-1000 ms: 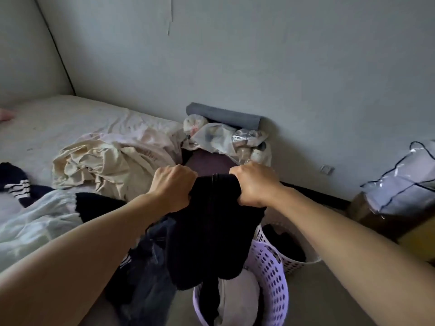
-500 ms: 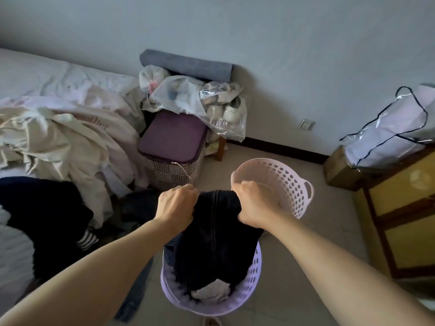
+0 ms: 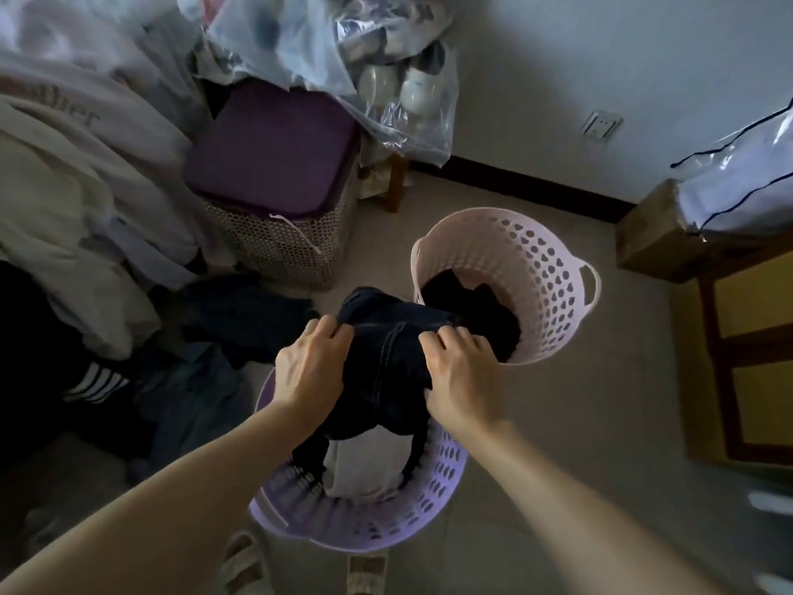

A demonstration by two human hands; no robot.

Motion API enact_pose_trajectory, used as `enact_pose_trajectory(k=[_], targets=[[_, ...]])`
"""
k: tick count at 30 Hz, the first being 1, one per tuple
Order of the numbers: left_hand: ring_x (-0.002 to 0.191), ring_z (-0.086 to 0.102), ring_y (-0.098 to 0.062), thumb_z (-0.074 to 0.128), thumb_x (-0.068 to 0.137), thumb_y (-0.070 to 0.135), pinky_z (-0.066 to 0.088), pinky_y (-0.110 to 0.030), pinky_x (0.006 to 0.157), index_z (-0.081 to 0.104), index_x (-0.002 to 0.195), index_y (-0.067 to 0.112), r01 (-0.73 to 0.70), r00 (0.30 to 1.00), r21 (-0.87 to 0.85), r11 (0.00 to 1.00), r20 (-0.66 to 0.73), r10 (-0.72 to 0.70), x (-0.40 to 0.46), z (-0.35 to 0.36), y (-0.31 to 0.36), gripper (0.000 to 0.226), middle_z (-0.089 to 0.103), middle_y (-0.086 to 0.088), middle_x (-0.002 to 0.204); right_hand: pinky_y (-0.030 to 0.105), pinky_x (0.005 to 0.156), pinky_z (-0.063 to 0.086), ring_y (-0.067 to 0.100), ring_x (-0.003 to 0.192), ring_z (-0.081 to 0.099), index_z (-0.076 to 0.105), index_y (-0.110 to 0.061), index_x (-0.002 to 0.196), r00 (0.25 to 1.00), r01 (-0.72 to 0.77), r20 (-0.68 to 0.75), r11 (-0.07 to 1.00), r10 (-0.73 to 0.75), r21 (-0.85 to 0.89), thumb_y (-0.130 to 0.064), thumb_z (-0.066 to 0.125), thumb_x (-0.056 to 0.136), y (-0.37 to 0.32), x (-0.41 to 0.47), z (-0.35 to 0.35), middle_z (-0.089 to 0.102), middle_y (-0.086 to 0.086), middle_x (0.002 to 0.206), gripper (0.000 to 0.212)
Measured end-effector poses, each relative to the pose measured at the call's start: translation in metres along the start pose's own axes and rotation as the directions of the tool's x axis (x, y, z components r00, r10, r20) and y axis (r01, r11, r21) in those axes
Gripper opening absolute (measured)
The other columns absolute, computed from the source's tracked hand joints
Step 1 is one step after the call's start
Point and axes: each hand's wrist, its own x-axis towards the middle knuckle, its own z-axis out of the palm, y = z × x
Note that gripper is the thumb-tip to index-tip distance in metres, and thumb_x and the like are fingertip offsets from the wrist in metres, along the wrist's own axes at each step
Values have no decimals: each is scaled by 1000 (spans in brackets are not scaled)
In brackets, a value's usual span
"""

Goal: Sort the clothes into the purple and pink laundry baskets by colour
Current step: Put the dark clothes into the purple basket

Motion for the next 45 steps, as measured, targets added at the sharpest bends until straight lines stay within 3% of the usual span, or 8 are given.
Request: enact_pose_trajectory(k=[11, 14, 16, 21, 24, 27, 39, 45], targets=[[60, 58, -26, 82, 47, -8, 2, -11, 43, 62, 75, 9, -45, 960, 1, 999, 276, 43, -33, 159, -37, 39, 53, -5, 72, 27, 55, 46, 21, 59, 59, 59, -18, 68, 952, -142, 279, 989, 123, 49, -4, 80, 23, -17, -37, 164, 57, -1, 63, 51], [83, 62, -22, 69, 74, 1, 17, -23, 41, 62, 100, 15, -19, 922, 20, 1000, 388, 10, -41, 174, -42, 30, 57, -1, 96, 33, 76, 46, 23, 88, 61, 60, -15, 93, 888, -167, 447, 981, 105, 101, -5, 75, 53, -17, -42, 172, 63, 2, 91, 43], [96, 60, -19, 53, 88, 7, 29, -26, 53, 54, 119, 22, -14, 885, 87, 996, 464, -28, -39, 179, -42, 34, 55, 5, 113, 34, 90, 39, 26, 104, 55, 54, -13, 107, 846, -164, 526, 982, 89, 98, -2, 62, 70, -13, -38, 182, 60, 5, 107, 39], [124, 46, -21, 47, 91, 12, 34, -38, 101, 21, 147, 23, 92, 906, 119, 989, 403, -133, -21, 198, -45, 63, 45, 0, 139, 43, 87, 49, 34, 97, 64, 65, -5, 112, 891, -311, 357, 950, 281, 27, -5, 82, 47, -17, -29, 218, 64, 16, 108, 67], [146, 3, -29, 46, 94, 21, 8, -55, 114, -11, 150, 27, -1, 871, 211, 977, 480, -103, -23, 211, -42, 80, -4, -12, 158, 47, 103, 40, 38, 129, 45, 44, -7, 139, 874, -337, 409, 934, 262, 122, -10, 78, 66, -24, -32, 229, 41, 23, 143, 81], [145, -16, -29, 48, 95, 24, -2, -57, 114, -6, 151, 33, -154, 795, 172, 973, 607, 18, -31, 232, -40, 78, -24, -8, 157, 40, 116, 17, 29, 145, 10, 11, -16, 151, 801, -276, 586, 944, 124, 178, -17, 59, 87, -31, -38, 249, 2, 13, 158, 81], [146, -11, -33, 68, 81, 48, 10, -60, 112, -16, 148, 39, -112, 615, 182, 977, 784, -76, -35, 310, -57, 108, -27, -5, 155, 51, 116, 2, 29, 146, -9, -14, -32, 150, 575, -322, 817, 930, 41, 180, -25, 75, 75, -30, -14, 340, -22, 7, 157, 116], [146, -9, -31, 65, 84, 43, 13, -59, 112, -13, 149, 37, -94, 517, 210, 973, 846, -133, -53, 336, -76, 101, -19, -3, 158, 49, 117, 5, 34, 145, -16, -15, -36, 149, 483, -351, 875, 906, -43, 238, -23, 68, 84, -56, -19, 390, -28, 7, 155, 106]])
